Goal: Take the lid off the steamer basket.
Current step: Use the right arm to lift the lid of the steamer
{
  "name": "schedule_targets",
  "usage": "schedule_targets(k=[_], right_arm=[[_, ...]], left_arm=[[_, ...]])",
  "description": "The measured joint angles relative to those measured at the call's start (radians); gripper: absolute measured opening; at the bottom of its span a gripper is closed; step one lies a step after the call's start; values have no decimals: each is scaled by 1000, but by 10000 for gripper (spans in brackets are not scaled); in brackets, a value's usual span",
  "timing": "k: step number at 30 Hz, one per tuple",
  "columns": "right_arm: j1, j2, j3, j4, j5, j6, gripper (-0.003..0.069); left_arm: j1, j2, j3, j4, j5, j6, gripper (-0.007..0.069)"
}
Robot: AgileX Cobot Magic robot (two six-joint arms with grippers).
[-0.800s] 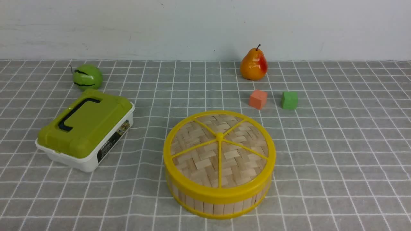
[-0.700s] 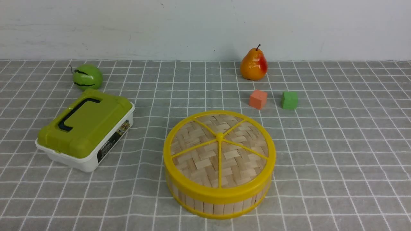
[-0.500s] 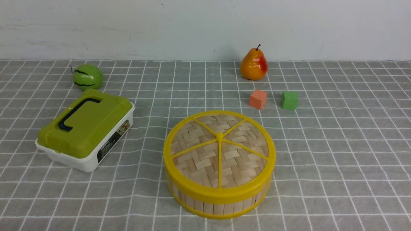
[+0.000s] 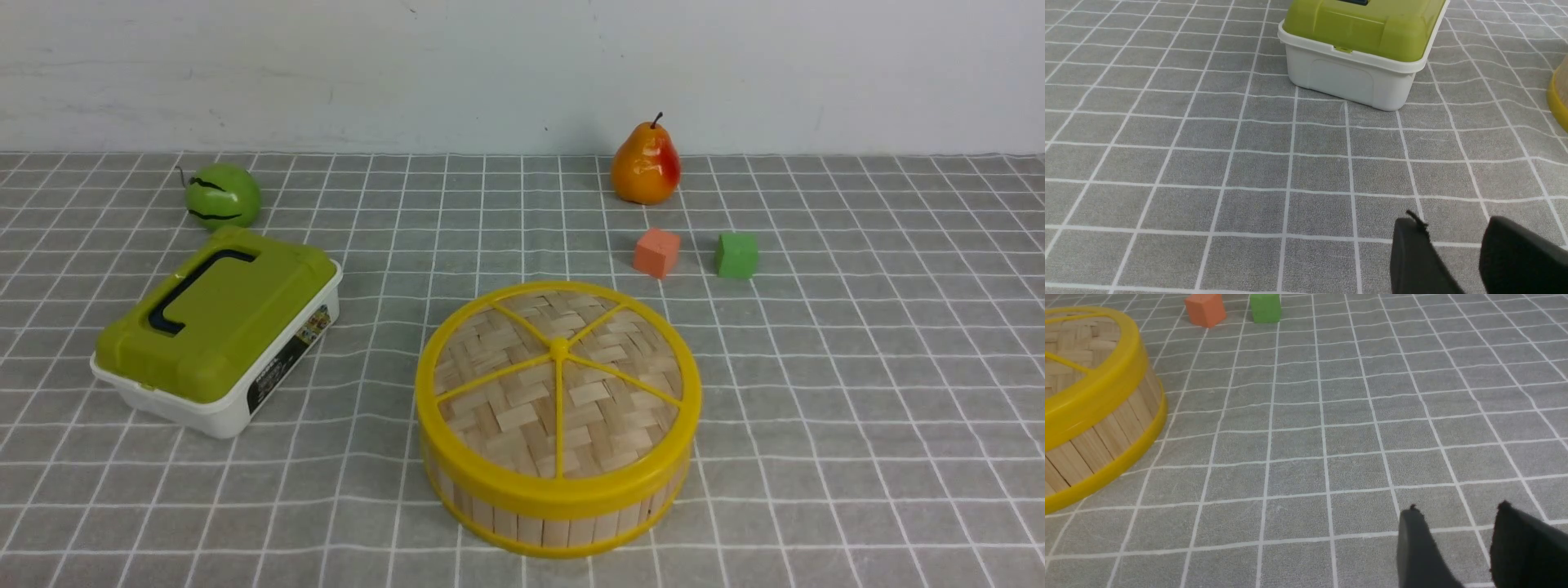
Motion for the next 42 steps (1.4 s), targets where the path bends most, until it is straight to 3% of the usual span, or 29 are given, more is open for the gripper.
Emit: schedule_targets(k=[37,39,42], right_arm=[[0,0,0,-72,-1,0,241],[0,0,0,-55,-3,11,241],[0,0,7,157,-50,175,241]], left_arm=[[0,0,0,0,0,0,239],[0,0,0,0,0,0,239],[0,0,0,0,0,0,239]])
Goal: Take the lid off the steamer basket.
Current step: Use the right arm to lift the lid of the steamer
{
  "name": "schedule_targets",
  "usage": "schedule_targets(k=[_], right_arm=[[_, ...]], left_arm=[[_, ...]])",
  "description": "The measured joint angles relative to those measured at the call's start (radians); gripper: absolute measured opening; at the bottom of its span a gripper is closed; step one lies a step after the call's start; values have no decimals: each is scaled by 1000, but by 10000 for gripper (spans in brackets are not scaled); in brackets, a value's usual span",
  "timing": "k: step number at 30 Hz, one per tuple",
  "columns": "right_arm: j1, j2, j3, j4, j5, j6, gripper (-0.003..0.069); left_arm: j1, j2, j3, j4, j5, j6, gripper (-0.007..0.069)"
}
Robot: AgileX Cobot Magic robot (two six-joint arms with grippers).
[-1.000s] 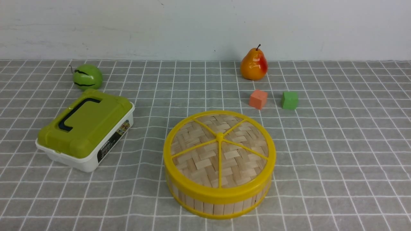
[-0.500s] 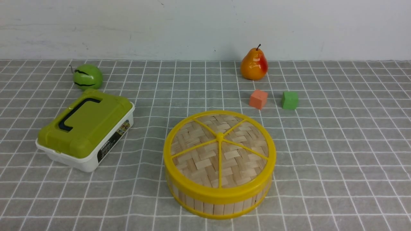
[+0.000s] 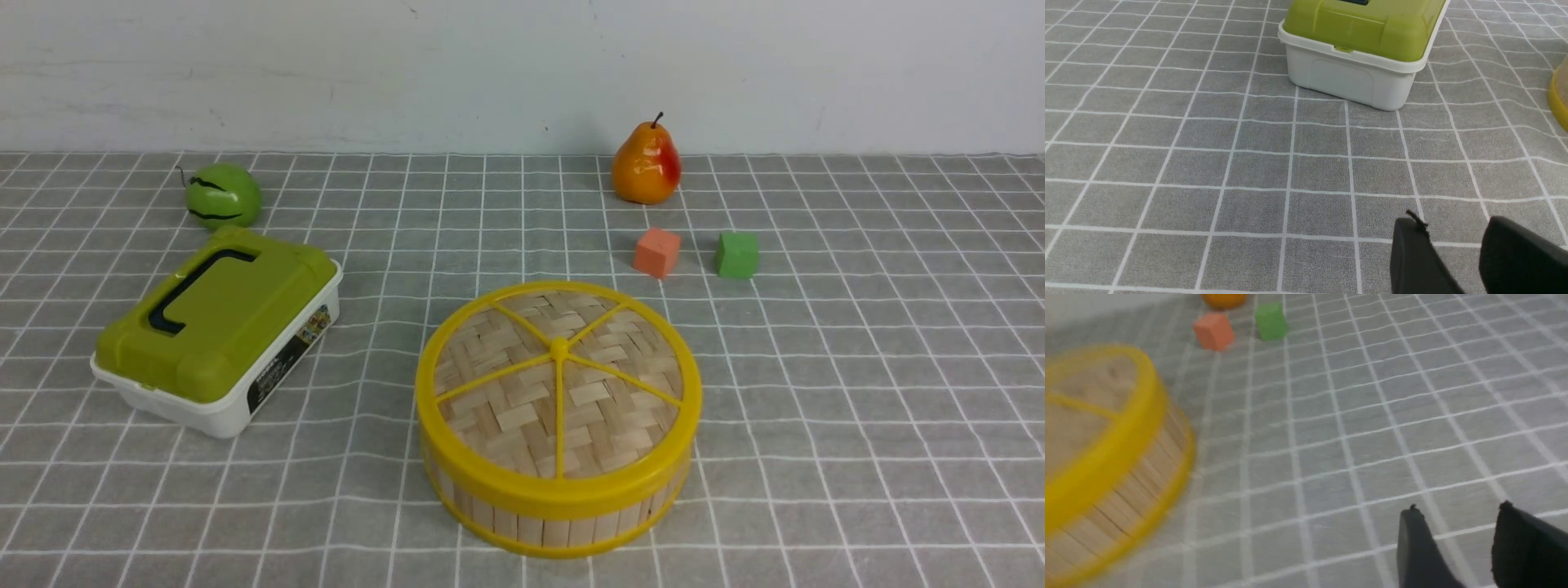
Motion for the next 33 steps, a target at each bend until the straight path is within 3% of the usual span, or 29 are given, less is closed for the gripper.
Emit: schedule_targets(k=[2,4,7,13,20,25,28,33], right_arm=[[0,0,2,128,-24,94,241],[0,0,2,363,-70,259,241],[0,0,2,499,-110,340,241],[0,0,2,448,-128,246,241],[0,0,-20,339,-119,25,235],[0,101,-264,201,109,-234,129],[2,335,-518,79,374,-436,1],[32,607,-775,27,555,-517,-21]], left_arm=[[0,0,0,0,0,0,239],[0,0,0,0,0,0,239],[0,0,0,0,0,0,239],[0,0,0,0,0,0,239],[0,0,0,0,0,0,239],[0,0,0,0,0,0,239],[0,0,0,0,0,0,239],[0,0,0,0,0,0,239]])
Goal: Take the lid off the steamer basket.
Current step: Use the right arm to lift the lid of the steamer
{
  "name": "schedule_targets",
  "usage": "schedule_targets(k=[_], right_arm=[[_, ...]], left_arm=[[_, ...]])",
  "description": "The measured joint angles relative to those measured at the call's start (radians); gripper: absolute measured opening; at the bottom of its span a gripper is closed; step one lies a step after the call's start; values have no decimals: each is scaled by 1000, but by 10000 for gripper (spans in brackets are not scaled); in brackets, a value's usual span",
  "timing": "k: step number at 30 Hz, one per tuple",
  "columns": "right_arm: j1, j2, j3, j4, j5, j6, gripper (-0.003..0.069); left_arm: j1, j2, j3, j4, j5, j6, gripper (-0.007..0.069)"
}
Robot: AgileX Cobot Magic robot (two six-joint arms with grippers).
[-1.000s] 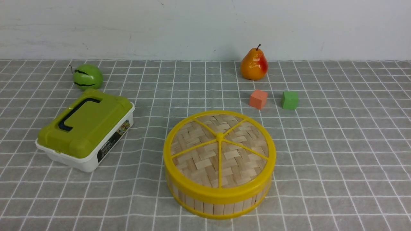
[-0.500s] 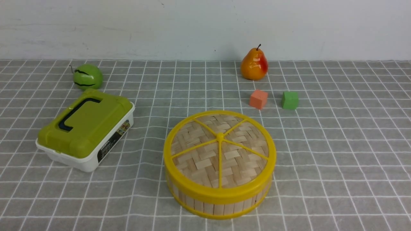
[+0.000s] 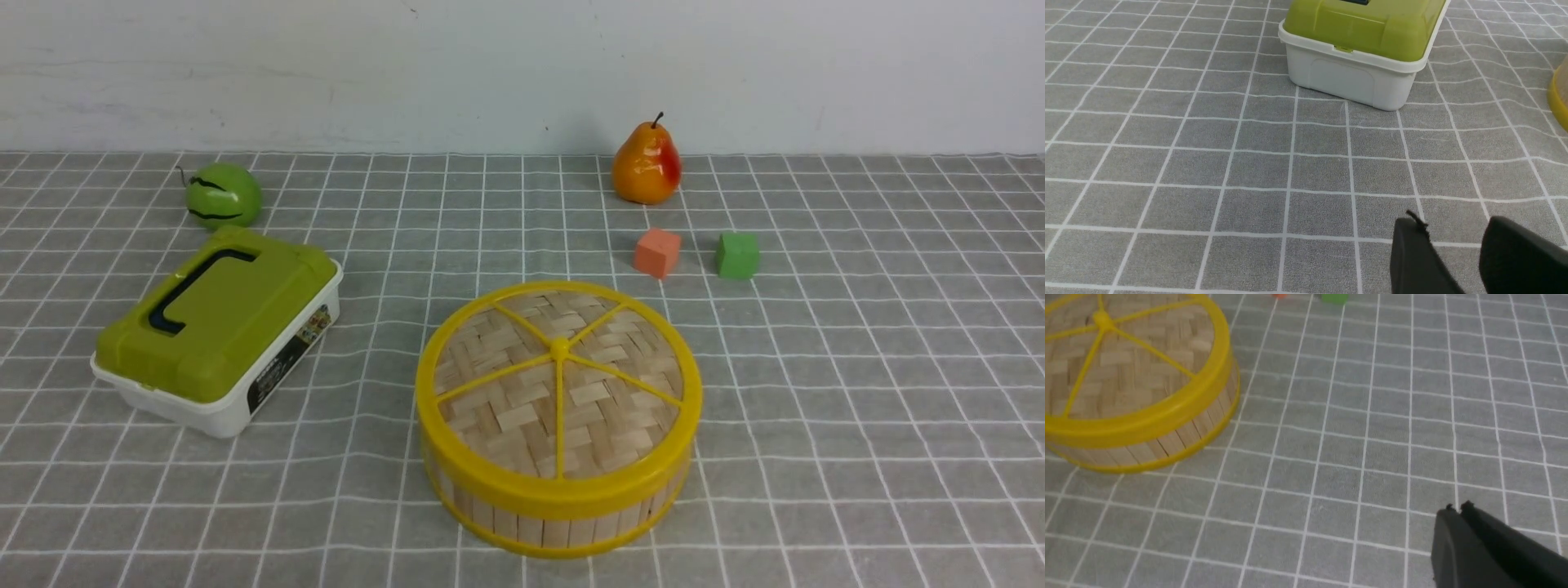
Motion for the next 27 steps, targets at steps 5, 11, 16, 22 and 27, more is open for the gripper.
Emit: schedule_targets(k=[5,11,16,22,27], right_arm=[[118,286,-249,-16,141,-63,-18],[294,587,-489,-88,225,-71,-10],[395,855,-699,-87,250,-67,3],[457,1114,-912,-61,309,-57,71],[511,1336,-1098,-16,338,-55,299]], left_arm=[[0,0,0,0,0,0,239],[0,0,0,0,0,0,239],[0,0,0,0,0,0,239],[0,0,0,0,0,0,239],[0,0,0,0,0,0,239]])
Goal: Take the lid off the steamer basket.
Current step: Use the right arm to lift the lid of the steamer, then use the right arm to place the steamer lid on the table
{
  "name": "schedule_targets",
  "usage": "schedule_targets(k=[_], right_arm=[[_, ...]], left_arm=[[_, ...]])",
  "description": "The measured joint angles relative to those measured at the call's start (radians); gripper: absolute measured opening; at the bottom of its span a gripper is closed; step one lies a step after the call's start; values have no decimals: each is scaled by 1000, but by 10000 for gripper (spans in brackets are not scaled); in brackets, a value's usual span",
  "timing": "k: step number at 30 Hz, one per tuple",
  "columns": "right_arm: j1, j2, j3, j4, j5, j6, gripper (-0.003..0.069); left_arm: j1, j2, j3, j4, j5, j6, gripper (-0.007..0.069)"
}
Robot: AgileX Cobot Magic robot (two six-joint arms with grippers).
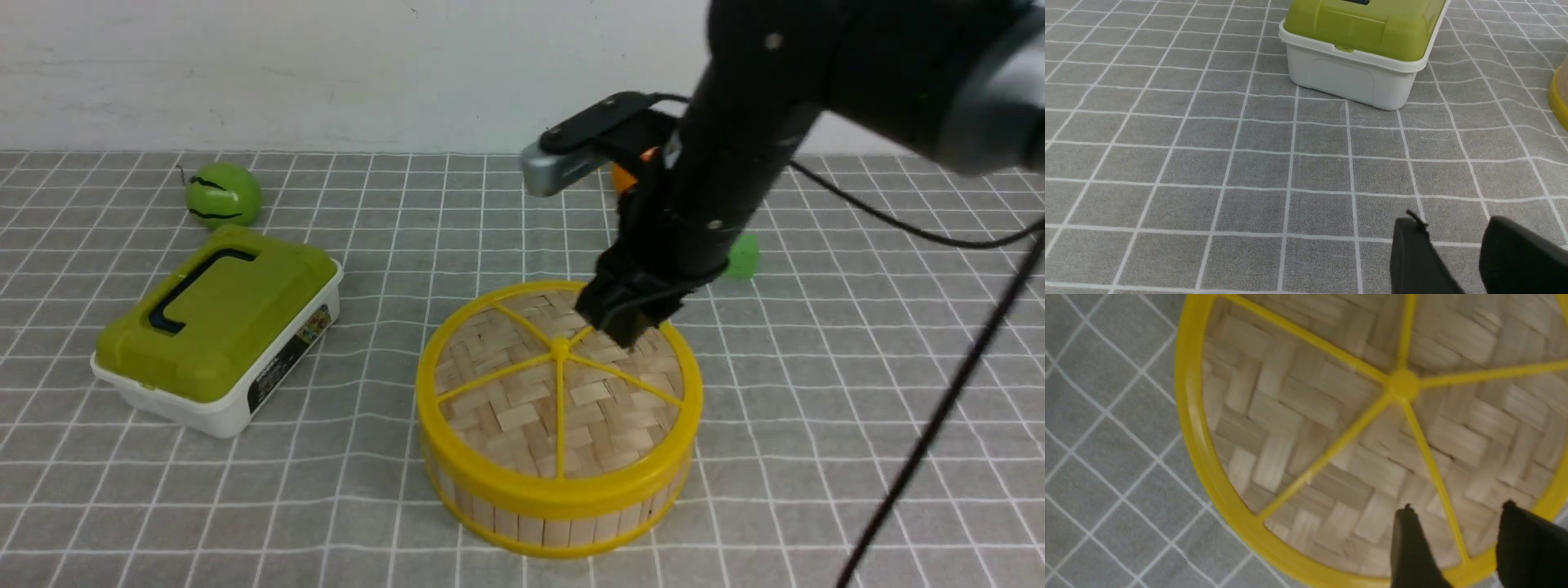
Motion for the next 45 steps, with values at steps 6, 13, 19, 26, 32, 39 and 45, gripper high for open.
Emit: schedule_targets(k=[6,13,19,26,32,39,45], right_arm=[[27,126,-134,11,1,30,476],[25,187,-160,10,-17,71,470],[25,219,-164,-1,-33,75,371],[25,221,-169,-8,-33,75,176],[25,199,-170,-8,-33,67,80],[25,52,-210,-46,1,38,80],[-16,-147,-199,-196,20,39,80]], left_arm=[[0,0,0,0,0,0,239],[0,0,0,0,0,0,239],[0,0,0,0,0,0,239],[0,0,0,0,0,0,239],[0,0,0,0,0,0,239],[0,0,0,0,0,0,239],[0,0,0,0,0,0,239]])
